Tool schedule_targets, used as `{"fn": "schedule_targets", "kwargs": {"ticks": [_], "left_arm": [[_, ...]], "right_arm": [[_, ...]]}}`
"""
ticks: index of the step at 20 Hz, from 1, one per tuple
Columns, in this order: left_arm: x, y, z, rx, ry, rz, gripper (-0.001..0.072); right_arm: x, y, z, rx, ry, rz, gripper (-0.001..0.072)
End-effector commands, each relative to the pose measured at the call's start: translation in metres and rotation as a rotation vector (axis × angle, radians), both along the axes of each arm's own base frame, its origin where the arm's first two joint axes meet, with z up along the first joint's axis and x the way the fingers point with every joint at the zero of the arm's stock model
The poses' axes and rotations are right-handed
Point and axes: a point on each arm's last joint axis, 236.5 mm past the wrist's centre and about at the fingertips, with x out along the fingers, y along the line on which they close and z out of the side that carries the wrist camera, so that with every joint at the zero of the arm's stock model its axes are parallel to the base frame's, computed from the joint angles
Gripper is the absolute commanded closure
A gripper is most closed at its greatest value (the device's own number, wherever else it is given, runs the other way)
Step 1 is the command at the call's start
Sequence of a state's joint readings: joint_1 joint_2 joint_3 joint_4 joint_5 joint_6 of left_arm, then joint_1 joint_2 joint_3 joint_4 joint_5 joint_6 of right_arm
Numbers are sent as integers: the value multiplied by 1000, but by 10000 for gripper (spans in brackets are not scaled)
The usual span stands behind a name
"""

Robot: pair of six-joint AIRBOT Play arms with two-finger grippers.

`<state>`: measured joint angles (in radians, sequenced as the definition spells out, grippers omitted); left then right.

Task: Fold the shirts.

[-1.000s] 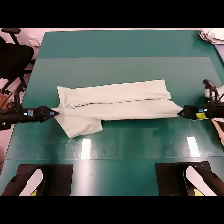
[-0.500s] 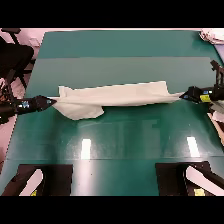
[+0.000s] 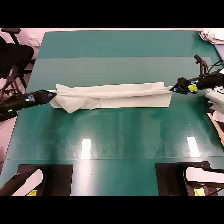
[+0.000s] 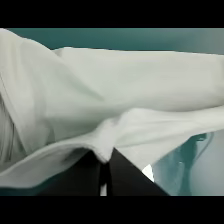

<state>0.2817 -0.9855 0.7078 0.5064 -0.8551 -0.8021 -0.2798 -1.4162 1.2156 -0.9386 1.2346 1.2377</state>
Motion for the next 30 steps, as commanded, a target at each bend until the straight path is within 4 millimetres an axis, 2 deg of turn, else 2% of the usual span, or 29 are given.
{"fn": "schedule_targets", "kwargs": {"ticks": [1,3,4,7,9,13,19,25,30], "left_arm": [[24,-8,-24,114,-43,-9,680],[38,-7,-29,172,-77,30,680],[46,0,-29,197,-95,69,680],[66,41,-16,284,-173,235,680],[72,55,-11,352,-214,266,679],[68,42,-27,417,-204,148,679],[68,40,-45,403,-162,134,679],[71,39,-40,378,-166,151,679],[79,39,-25,348,-192,176,680]], "right_arm": [[7,1,-18,11,36,4,691],[10,-2,-29,13,52,-9,691],[13,-4,-34,11,53,-18,691],[22,-9,-46,2,47,-44,691],[27,-12,-51,-8,33,-50,691],[36,-17,-58,-22,14,-72,691],[44,-17,-55,-11,-11,-96,691],[75,1,-25,166,-101,-216,691],[80,-1,-23,180,-105,-252,691]]}}
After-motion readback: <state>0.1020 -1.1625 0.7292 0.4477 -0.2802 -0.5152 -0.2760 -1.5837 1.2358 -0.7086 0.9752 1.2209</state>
